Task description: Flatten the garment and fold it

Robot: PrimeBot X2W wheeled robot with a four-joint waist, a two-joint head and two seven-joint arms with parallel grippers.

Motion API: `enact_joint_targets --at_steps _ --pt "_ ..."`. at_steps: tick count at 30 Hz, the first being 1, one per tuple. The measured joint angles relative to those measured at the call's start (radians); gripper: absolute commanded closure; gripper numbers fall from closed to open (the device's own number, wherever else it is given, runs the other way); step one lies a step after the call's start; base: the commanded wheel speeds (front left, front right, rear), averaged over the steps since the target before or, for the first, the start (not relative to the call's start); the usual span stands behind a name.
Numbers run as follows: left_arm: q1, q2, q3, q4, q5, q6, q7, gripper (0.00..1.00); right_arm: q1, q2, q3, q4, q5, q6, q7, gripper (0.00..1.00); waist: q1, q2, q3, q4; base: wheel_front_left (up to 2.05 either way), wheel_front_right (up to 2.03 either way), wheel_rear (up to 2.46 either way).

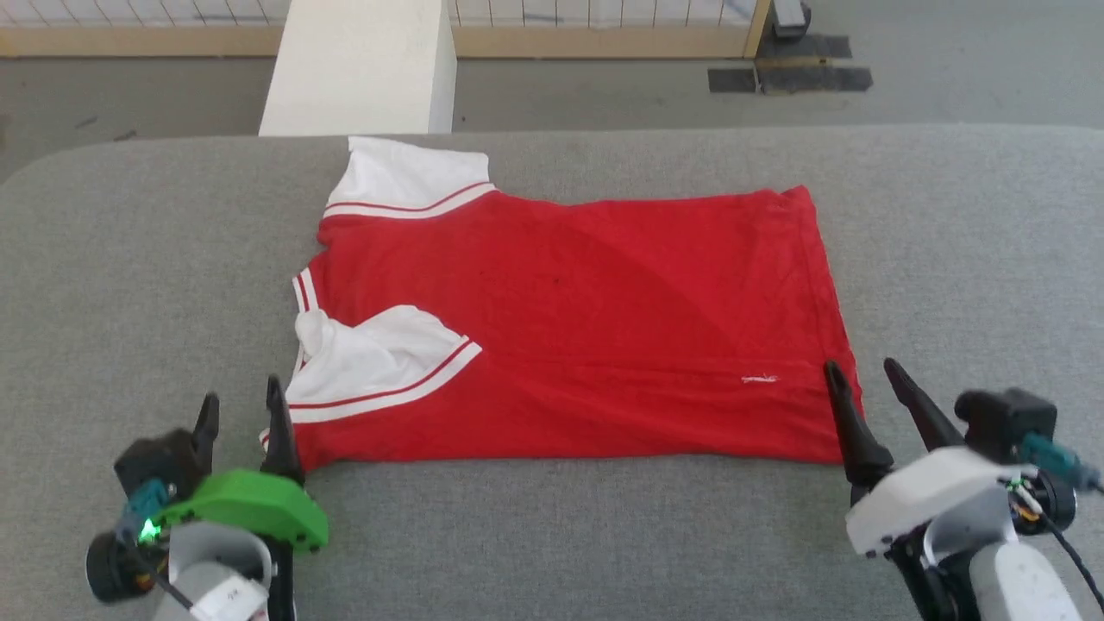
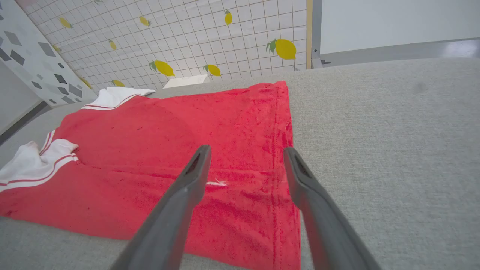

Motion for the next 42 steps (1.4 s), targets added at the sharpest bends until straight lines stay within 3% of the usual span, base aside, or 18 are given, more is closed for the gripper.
enact_joint_targets --at_steps 7,17,21,22,24,33,35,42 --pt "0.055 -0.004 -0.008 0.012 -0.012 0.02 0.053 0.0 0.065 0.028 -0.012 -0.034 -0.115 0.0 -0.212 0.0 0.0 0.0 -0.035 -0.002 0.0 0.0 0.0" --pt "0.041 -0.011 0.022 0.035 -0.086 0.123 0.31 0.0 0.077 0.046 -0.012 -0.079 -0.179 0.0 -0.25 0.0 0.0 0.0 -0.029 -0.038 0.0 0.0 0.0" --pt "0.017 0.003 0.025 0.031 -0.114 0.14 0.397 0.0 0.077 0.047 -0.002 -0.082 -0.179 0.0 -0.25 0.0 0.0 0.0 -0.022 -0.054 0.0 0.0 0.0" --pt "0.01 0.008 0.023 0.03 -0.119 0.141 0.427 0.05 0.077 0.047 0.001 -0.082 -0.179 0.0 -0.25 0.0 0.0 0.0 -0.019 -0.058 0.0 0.0 0.0" --pt "0.003 0.022 0.019 0.023 -0.125 0.14 0.474 1.0 0.077 0.047 0.005 -0.082 -0.179 0.0 -0.25 0.0 0.0 0.0 -0.016 -0.066 0.0 0.0 0.0" --pt "0.006 0.03 0.011 -0.014 -0.133 0.13 0.478 1.0 0.077 0.049 -0.033 -0.062 -0.17 0.0 -0.198 0.0 0.0 0.0 -0.009 -0.069 0.0 0.0 0.0" --pt "0.005 0.029 0.005 -0.016 -0.133 0.124 0.471 1.0 0.076 0.048 -0.039 -0.04 -0.166 0.0 -0.137 0.0 0.0 0.0 -0.008 -0.062 0.0 0.0 0.0" --pt "0.002 0.019 -0.013 -0.013 -0.132 0.1 0.419 1.0 0.033 0.049 -0.071 0.038 -0.14 0.0 0.231 0.0 0.0 0.0 0.001 -0.035 0.0 0.0 0.0"
